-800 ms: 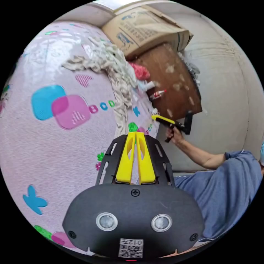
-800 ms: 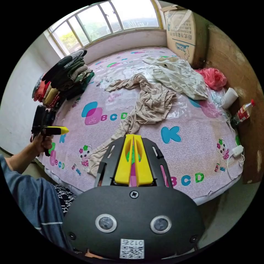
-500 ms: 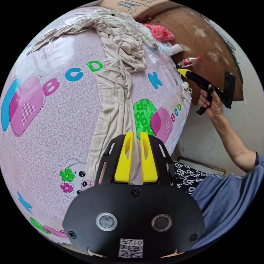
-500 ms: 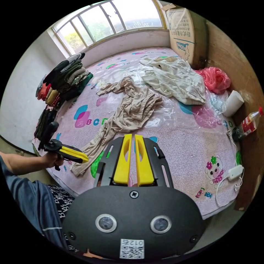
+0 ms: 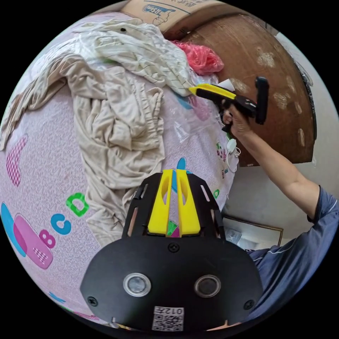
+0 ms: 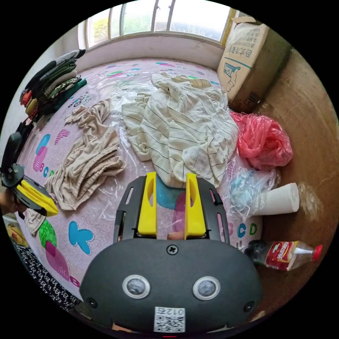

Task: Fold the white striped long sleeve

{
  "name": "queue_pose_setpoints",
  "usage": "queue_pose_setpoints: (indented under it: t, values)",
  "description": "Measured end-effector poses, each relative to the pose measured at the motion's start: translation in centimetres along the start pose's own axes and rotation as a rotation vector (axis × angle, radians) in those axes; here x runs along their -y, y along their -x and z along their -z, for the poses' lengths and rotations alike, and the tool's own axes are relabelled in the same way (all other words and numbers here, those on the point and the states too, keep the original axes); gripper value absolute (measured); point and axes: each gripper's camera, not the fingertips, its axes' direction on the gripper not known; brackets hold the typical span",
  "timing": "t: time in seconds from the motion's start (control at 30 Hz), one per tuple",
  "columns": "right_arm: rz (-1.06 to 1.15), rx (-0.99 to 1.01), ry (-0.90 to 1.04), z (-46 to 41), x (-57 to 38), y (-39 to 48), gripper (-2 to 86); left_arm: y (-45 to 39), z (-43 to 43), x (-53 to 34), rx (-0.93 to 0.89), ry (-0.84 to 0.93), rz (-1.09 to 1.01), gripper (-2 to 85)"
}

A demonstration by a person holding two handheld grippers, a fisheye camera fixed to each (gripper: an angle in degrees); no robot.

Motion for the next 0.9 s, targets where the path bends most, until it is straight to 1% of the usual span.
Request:
queue_pose_setpoints:
  t: [0.07,0.1,0.17,0.3,0.5,0.63,0.73,0.87,0.9]
  values:
    - [0.097,-0.092,0.013,-1.3,2.3,0.7,10.5,0.2,-0.2,0.3,-0.010,-0.015,-0.021,0.4]
    - [0.118,-0.103,0.018,-1.5,2.9,0.8,10.1,0.4,-0.3,0.3,-0.014,-0.015,-0.019,0.4]
    - [0.195,-0.132,0.076,-2.6,5.1,0.9,6.6,1.8,-0.5,-0.4,-0.020,-0.025,0.009,0.4]
    - [0.222,-0.159,0.029,0.4,8.6,-0.6,3.0,4.3,0.2,-2.1,-0.032,-0.067,0.085,0.4]
    - [0.101,0.010,-0.091,11.6,17.4,-7.2,1.8,6.1,3.1,-6.2,-0.016,-0.188,0.149,0.4]
    - [0.024,0.143,-0.223,21.9,23.6,-10.7,1.5,5.9,6.0,-9.4,0.022,-0.292,0.154,0.4]
    - [0.016,0.198,-0.323,29.7,27.4,-10.9,1.3,5.0,8.4,-11.9,0.052,-0.372,0.132,0.5]
    - [0.087,0.191,-0.420,39.9,32.2,-7.7,1.2,3.8,11.8,-15.3,0.096,-0.459,0.111,0.8]
    - [0.093,0.195,-0.435,41.3,32.8,-7.2,1.2,3.6,12.3,-15.7,0.104,-0.471,0.108,0.9]
